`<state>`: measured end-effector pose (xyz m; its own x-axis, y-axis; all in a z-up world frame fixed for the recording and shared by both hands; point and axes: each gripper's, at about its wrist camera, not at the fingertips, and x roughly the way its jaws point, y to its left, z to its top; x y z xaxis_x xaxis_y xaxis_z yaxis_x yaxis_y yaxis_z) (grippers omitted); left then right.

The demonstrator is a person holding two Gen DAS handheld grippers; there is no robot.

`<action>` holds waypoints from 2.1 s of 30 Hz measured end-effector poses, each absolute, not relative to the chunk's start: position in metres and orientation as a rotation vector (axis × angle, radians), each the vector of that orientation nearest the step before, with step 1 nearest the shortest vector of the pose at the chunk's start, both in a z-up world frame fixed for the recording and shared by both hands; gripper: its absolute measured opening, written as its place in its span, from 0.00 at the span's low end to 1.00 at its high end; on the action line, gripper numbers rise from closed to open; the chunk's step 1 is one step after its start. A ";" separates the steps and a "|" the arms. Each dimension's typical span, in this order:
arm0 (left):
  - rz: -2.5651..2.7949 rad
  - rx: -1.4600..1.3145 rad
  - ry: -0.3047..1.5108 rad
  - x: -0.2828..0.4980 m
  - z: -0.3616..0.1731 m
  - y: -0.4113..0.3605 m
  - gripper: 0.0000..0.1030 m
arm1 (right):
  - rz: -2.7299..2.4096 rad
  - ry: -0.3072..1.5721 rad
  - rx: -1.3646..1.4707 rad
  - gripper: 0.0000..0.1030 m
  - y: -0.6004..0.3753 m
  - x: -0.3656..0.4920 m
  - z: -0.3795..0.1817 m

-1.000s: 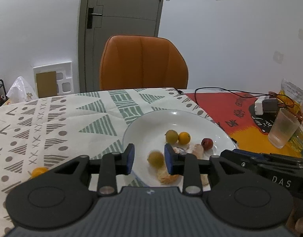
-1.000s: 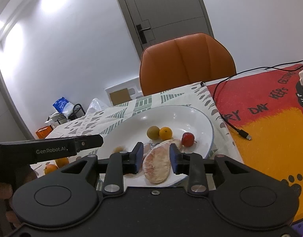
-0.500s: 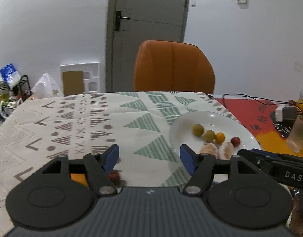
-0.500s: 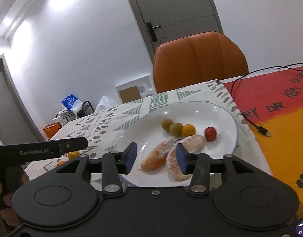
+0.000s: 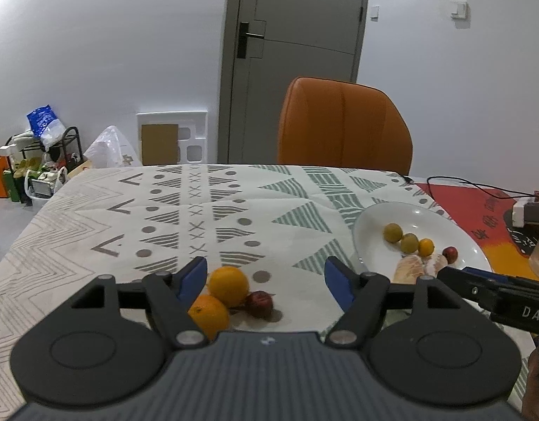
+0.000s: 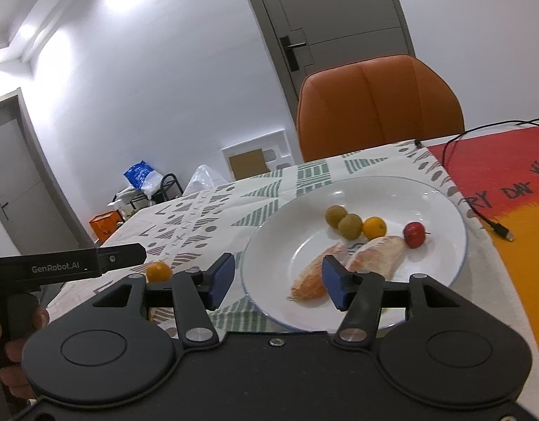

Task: Organize fruits
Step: 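Move both open tools back to the fruit pile, then grasp the large orange with the left gripper while the right grasps another red date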

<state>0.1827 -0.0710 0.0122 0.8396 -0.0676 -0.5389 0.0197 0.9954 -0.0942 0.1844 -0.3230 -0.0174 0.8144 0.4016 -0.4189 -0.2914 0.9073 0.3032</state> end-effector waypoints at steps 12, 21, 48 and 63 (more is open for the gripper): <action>0.001 -0.119 0.599 0.180 -0.001 -0.045 0.70 | 0.414 0.512 0.200 0.56 -0.296 0.187 -0.019; 0.008 -0.152 0.627 0.185 -0.016 -0.029 0.68 | 0.443 0.532 0.174 0.56 -0.274 0.191 -0.021; 0.005 -0.265 0.687 0.190 -0.038 0.010 0.39 | 0.536 0.611 0.063 0.55 -0.204 0.213 -0.034; 0.047 -0.276 0.669 0.180 -0.035 0.036 0.39 | 0.561 0.635 0.031 0.50 -0.177 0.224 -0.042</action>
<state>0.1805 0.0363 -0.0353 0.7846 -0.0456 -0.6183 -0.1311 0.9626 -0.2372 0.2239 -0.1766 -0.0417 0.6620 0.5058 -0.5530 -0.4872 0.8512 0.1953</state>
